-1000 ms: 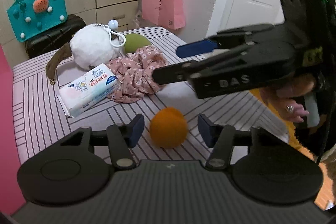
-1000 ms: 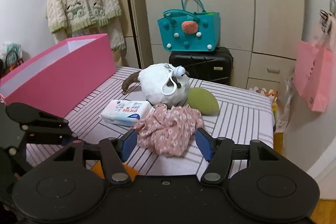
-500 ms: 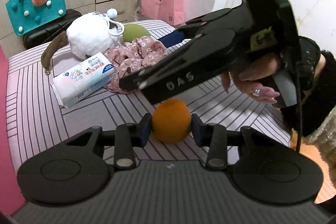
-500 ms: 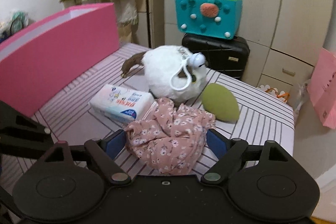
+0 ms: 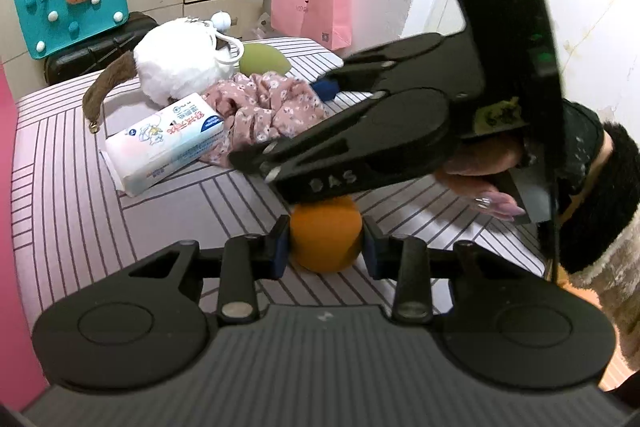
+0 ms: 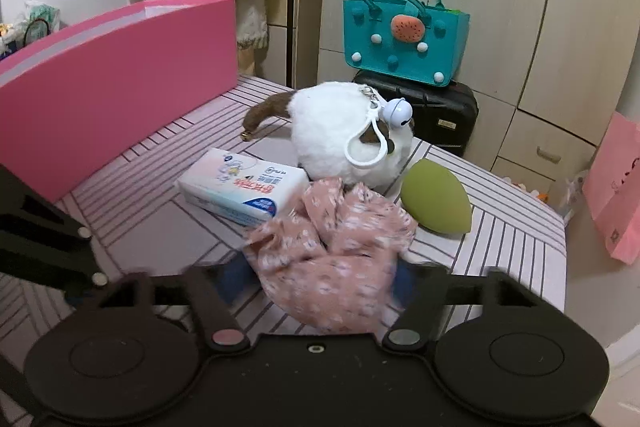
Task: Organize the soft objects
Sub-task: 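Close the left tool on the orange sponge while the right tool grasps the floral scrunchie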
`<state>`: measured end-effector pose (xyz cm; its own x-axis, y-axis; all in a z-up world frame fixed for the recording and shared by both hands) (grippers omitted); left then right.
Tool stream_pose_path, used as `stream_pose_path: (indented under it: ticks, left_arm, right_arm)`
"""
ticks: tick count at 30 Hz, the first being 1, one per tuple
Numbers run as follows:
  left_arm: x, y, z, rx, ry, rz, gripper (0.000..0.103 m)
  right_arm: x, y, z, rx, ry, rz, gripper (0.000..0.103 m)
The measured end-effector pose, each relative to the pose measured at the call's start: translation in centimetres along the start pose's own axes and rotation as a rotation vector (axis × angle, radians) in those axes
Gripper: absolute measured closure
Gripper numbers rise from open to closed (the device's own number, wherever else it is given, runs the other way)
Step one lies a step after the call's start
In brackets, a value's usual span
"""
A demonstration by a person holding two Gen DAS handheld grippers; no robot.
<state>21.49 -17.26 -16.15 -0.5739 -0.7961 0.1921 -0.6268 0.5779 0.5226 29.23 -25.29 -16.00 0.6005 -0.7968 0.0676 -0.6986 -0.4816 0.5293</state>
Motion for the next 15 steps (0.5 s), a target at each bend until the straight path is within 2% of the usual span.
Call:
stream_pose_path:
  ticks: [1, 3, 4, 7, 15]
  left_arm:
    - [-0.1, 0.1, 0.0, 0.001, 0.005, -0.002, 0.068]
    - [-0.3, 0.4, 0.1, 0.003, 0.012, -0.010, 0.068]
    - [-0.4, 0.6, 0.2, 0.010, 0.014, -0.008, 0.068]
    - [-0.7, 1.1, 0.4, 0.015, 0.029, -0.002, 0.068]
    - [-1.4, 2.1, 0.1, 0.019, 0.025, -0.042, 0.068]
  right_arm:
    - [-0.1, 0.3, 0.1, -0.001, -0.012, 0.004, 0.063]
    - [-0.2, 0.8, 0.2, -0.004, -0.023, 0.028, 0.077]
    - [-0.3, 1.1, 0.3, 0.001, -0.026, 0.046, 0.080]
    - [-0.9, 2.1, 0.6, 0.022, -0.055, 0.061, 0.082]
    - [-1.5, 4.3, 0.6, 0.037, -0.151, 0.072, 0.082]
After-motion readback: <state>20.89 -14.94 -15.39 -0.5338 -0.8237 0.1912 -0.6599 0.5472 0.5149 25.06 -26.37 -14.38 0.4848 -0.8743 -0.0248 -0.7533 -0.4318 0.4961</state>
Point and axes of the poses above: each gripper's, at about its wrist camera, not at the fingertips, and y roughly against the way its jaws point, x to its right, z to its underside, the point moved 7 cm from there along -y, roughly the way its jaws point, and after that the axes turned 10 degrees about x, right-handed, at the moved point
